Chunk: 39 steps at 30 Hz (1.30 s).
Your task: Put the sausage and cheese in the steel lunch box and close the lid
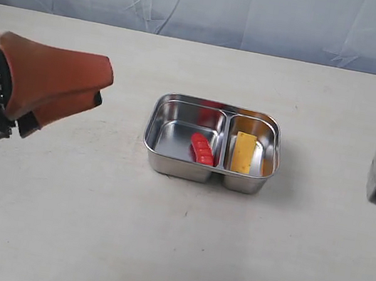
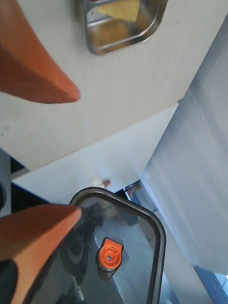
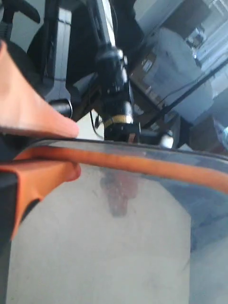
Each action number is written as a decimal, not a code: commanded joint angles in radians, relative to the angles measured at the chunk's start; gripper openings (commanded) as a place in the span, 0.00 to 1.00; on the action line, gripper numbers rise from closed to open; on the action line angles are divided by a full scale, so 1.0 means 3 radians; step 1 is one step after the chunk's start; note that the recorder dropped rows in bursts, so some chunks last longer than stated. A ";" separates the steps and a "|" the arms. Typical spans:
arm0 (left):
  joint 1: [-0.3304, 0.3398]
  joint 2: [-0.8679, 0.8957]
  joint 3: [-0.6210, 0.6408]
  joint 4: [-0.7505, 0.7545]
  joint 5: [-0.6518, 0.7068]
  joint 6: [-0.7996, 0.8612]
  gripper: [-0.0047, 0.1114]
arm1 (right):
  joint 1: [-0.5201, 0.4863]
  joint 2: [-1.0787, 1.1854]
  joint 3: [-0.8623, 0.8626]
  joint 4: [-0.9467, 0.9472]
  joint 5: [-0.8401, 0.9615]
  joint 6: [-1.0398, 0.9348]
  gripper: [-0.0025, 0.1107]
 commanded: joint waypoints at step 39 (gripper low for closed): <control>-0.0836 0.0986 -0.0940 -0.0328 -0.1080 -0.0096 0.50 | 0.0024 -0.0214 0.0243 0.2681 0.1108 -0.2722 0.01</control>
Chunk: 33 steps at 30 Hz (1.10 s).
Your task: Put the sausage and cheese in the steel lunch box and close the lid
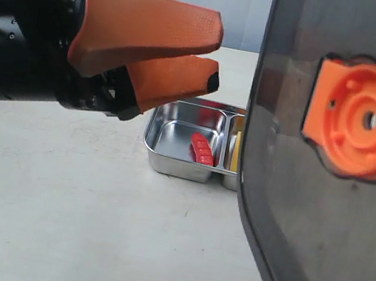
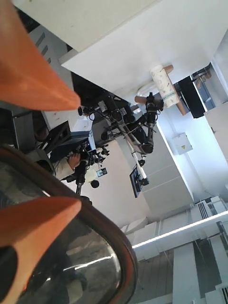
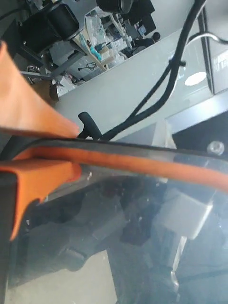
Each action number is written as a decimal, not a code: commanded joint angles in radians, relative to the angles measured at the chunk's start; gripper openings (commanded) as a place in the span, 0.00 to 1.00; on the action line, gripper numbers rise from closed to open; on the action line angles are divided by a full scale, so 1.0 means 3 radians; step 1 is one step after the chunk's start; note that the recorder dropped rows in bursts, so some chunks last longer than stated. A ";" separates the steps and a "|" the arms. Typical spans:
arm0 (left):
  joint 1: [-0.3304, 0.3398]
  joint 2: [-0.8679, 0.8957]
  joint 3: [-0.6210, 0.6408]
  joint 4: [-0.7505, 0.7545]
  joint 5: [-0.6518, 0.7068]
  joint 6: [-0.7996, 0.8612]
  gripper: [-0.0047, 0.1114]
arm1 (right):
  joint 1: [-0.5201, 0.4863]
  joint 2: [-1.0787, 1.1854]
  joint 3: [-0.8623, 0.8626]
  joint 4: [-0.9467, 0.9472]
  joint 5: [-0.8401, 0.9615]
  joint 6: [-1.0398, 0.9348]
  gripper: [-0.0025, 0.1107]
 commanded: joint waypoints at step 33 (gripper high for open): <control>-0.0246 -0.0028 -0.0113 -0.0257 -0.0034 0.0320 0.55 | 0.0024 -0.0006 0.0405 0.0663 0.0096 -0.0677 0.01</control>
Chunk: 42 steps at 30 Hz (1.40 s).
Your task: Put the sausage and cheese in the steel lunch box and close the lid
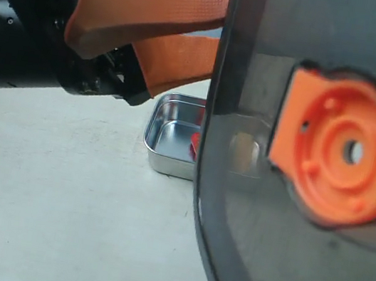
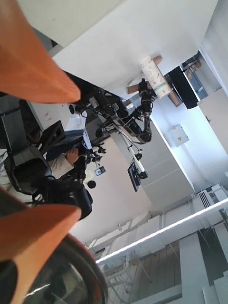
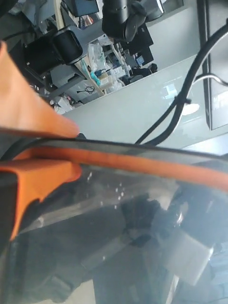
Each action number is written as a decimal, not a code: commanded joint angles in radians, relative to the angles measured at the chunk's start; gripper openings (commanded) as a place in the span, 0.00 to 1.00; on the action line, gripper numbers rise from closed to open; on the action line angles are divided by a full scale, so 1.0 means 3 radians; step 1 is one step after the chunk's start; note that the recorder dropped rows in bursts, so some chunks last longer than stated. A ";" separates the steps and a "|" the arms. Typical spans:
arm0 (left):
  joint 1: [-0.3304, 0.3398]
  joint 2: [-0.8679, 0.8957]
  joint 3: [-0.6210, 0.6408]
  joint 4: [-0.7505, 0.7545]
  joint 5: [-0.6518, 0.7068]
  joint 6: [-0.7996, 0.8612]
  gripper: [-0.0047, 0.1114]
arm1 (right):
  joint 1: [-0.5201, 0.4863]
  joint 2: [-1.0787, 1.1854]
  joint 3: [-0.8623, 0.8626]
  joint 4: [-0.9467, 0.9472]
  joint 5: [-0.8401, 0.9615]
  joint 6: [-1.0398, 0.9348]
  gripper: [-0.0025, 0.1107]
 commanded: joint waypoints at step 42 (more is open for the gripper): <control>-0.0293 -0.0020 -0.0016 0.0086 -0.0034 0.0742 0.54 | 0.0024 0.0111 0.0189 -0.0711 -0.1597 -0.0063 0.01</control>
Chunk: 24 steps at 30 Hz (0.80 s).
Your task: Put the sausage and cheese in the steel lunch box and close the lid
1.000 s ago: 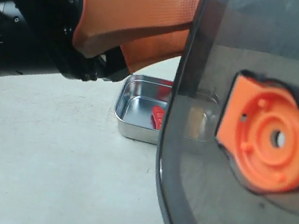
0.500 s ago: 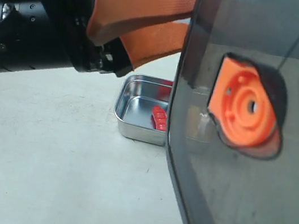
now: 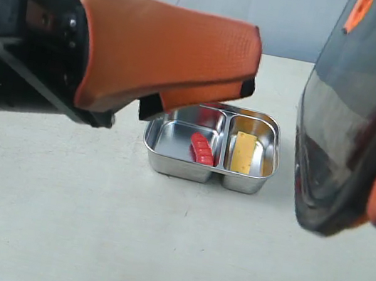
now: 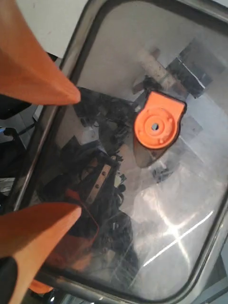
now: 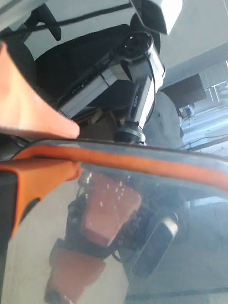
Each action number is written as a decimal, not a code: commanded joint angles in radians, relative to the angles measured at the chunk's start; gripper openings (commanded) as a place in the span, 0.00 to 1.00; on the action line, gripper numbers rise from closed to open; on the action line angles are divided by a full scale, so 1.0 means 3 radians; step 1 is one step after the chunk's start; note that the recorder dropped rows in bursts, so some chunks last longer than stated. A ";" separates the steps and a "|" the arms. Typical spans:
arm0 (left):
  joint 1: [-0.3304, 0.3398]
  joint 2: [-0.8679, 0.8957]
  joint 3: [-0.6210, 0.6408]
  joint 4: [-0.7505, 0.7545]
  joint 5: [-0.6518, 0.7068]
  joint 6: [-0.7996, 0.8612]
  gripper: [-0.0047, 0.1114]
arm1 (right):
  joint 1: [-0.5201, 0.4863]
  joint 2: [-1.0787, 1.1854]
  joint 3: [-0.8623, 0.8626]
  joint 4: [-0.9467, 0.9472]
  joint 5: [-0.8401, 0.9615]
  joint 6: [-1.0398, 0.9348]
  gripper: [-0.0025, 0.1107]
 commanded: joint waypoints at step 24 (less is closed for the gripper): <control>0.0394 -0.0031 -0.0160 0.0367 -0.0058 -0.0205 0.66 | -0.0008 -0.0015 -0.0010 0.0879 0.1229 -0.1023 0.01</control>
